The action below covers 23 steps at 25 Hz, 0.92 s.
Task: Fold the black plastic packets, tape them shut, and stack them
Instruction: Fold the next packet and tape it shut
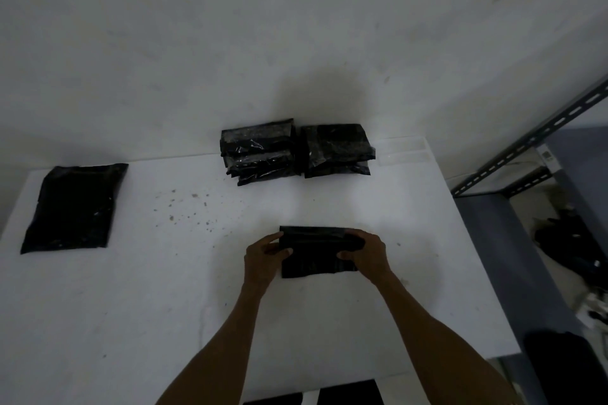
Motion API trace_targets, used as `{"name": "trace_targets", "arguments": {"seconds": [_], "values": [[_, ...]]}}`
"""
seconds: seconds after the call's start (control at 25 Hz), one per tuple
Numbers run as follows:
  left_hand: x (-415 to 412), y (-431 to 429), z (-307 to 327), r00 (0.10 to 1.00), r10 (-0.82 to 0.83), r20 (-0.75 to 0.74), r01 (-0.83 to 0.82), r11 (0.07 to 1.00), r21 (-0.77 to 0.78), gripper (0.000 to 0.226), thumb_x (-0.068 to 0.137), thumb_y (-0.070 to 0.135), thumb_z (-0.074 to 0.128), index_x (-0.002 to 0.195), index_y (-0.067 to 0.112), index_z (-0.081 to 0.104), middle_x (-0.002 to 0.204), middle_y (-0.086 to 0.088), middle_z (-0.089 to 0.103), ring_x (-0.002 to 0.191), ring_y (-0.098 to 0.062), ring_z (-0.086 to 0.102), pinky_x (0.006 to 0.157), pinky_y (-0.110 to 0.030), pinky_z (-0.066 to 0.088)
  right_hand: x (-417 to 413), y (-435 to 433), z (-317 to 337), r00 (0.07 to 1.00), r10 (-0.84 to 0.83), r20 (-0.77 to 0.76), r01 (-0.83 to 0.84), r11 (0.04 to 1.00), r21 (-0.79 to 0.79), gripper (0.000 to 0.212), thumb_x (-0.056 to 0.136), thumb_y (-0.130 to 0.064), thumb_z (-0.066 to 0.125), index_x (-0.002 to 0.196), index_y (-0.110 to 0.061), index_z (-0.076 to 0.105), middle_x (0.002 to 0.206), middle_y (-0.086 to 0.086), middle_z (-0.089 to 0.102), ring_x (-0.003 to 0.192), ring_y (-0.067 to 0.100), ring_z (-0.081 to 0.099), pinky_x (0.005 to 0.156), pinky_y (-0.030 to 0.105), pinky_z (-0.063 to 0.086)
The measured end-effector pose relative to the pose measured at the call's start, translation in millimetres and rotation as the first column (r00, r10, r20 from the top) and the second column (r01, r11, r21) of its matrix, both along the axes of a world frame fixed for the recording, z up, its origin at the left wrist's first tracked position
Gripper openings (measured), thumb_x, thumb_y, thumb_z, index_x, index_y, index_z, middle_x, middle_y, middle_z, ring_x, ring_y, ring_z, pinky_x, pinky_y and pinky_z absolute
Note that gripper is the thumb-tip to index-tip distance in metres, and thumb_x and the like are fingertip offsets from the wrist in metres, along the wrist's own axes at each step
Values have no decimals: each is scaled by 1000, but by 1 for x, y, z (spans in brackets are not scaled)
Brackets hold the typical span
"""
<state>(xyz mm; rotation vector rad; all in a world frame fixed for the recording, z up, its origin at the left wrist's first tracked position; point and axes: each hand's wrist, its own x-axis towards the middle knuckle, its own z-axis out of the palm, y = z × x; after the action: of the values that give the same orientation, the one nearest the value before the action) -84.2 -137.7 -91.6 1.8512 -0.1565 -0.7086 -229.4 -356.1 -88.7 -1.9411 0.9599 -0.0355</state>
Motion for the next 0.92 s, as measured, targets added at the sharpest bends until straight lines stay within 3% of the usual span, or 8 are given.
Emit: {"name": "trace_targets", "arguments": {"seconds": [0.16,0.32,0.4,0.48,0.56,0.72,0.8,0.92], "values": [[4,-1,3,992,-64,113,55,995,83,45,69,-2,83,111,11,74,98,0,74,91,-15,70,88,-29,56,5,-3,11,981,160,-114,-183,954,-237,34,67,-14,84,100,-10,77,91,10,74,88,29,68,79,31,52],[10,-6,15,977,-106,187,82,988,132,28,75,0,79,99,13,77,80,13,69,79,-9,68,70,-6,48,4,-6,14,989,117,-88,-138,945,-297,16,72,-26,83,87,-22,78,86,1,69,90,21,63,71,35,52],[16,-6,19,965,-153,213,122,981,153,19,78,6,79,95,15,78,77,16,68,73,3,63,66,-6,45,4,-10,18,996,86,-33,-92,961,-259,15,73,-21,84,86,-18,78,94,-2,66,99,11,55,78,36,49],[22,-7,22,947,-187,259,143,973,180,11,80,12,79,90,17,78,73,16,68,68,7,62,62,-5,43,8,-17,22,993,121,-14,-121,981,-154,13,77,-21,83,86,-14,76,87,1,70,88,12,61,74,33,49],[28,-12,21,954,-153,257,105,976,193,5,81,15,78,86,16,76,71,15,67,66,4,61,60,-5,41,14,-26,21,992,125,-11,-125,990,-70,15,80,-26,80,88,-17,72,82,-2,70,78,14,64,69,29,49],[43,-33,13,959,-168,227,80,932,352,10,89,23,70,88,13,71,77,3,67,75,-13,63,59,-10,36,28,-37,7,1000,-16,19,17,1000,-11,37,82,-19,79,116,-18,64,94,6,69,79,16,65,60,9,48],[45,-43,4,955,-185,231,79,912,403,14,93,24,64,98,12,69,91,-3,69,84,-19,64,62,-12,38,32,-38,-4,998,-49,44,50,998,-30,49,84,-14,76,128,-18,57,104,10,69,89,24,67,69,18,54],[41,-54,-8,949,-163,271,33,903,429,38,95,25,61,130,14,56,124,-10,58,112,-25,58,87,-29,48,32,-28,-20,999,46,5,-44,971,-236,61,88,-18,69,144,-20,43,137,10,53,122,26,53,96,38,49]]}}
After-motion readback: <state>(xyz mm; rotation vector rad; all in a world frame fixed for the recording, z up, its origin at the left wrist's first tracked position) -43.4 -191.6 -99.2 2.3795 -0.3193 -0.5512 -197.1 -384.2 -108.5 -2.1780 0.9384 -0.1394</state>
